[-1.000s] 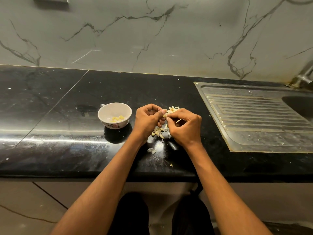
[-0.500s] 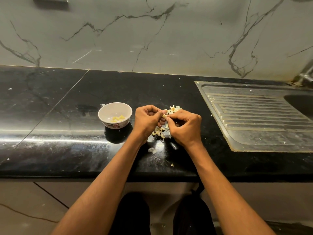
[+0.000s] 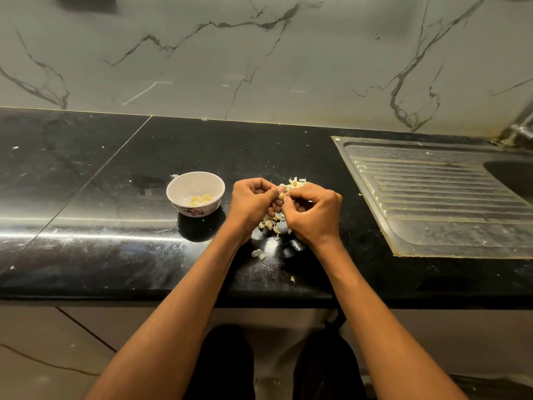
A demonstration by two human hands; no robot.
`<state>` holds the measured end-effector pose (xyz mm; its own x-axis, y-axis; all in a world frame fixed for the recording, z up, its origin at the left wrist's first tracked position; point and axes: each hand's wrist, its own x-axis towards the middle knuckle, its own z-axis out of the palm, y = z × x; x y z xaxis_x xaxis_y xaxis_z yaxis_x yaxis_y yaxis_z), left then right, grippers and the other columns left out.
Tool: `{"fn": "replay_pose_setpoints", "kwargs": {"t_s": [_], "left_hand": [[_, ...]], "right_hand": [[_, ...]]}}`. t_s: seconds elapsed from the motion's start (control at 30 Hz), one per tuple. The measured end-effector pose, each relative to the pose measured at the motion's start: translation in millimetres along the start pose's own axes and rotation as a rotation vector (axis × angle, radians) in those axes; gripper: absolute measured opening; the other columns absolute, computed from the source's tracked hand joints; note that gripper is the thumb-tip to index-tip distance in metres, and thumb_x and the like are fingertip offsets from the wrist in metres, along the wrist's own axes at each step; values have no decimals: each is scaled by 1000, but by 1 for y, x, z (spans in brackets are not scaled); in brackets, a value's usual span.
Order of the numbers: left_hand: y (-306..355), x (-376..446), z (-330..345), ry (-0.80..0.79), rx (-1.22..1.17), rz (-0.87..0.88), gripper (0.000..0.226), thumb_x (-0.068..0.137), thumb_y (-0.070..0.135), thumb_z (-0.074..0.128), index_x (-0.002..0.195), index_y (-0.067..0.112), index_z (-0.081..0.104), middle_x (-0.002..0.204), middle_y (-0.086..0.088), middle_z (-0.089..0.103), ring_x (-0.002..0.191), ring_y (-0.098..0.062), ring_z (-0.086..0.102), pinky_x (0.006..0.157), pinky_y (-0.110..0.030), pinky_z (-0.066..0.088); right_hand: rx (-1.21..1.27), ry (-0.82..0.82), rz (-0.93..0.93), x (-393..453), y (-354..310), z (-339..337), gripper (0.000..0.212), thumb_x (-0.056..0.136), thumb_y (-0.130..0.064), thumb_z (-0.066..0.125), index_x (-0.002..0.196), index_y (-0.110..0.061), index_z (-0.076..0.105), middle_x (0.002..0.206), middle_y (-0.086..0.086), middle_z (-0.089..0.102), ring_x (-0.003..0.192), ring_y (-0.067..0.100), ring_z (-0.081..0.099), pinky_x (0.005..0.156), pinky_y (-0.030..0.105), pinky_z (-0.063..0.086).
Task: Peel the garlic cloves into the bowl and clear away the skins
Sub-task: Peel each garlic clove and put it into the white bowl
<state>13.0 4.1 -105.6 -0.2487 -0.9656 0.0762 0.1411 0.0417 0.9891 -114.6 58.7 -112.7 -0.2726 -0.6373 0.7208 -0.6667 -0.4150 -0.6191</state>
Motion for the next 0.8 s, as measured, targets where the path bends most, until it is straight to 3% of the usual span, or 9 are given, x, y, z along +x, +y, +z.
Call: {"fn": "replay_pose_setpoints", "kwargs": {"t_s": [0.17,0.4,0.6,0.8], "left_hand": [[2,-3,0,-79,-43,30,23,97,14,68,88,-8,67,72,-18,65,55,-19,59,51,-24,50],[0,-6,-2,-73,81,124,10,90,8,76,90,0,71,81,-26,71,73,-27,67,64,-37,55],[0,-8,1,-24,147,187,10,91,3,74,89,-7,73,83,-28,72,68,-22,67,64,-33,56],[-1,-8,1,-4,183,219,7,90,1,74,85,-4,76,75,-21,73,55,-8,61,56,-20,51]], "right_hand": [[-17,47,29,1,-6,1,8,75,-12,73,69,-14,78,66,-4,71,57,10,65,53,32,53],[-43,61,22,0,-6,0,8,74,-10,73,68,-12,77,63,-3,68,53,11,61,49,30,50],[-13,55,89,0,-4,1,10,74,-14,73,65,-12,77,61,-5,68,52,9,61,50,22,48],[102,47,239,1,-6,1,15,75,-5,80,62,-11,77,56,0,68,48,5,56,48,21,47]]}}
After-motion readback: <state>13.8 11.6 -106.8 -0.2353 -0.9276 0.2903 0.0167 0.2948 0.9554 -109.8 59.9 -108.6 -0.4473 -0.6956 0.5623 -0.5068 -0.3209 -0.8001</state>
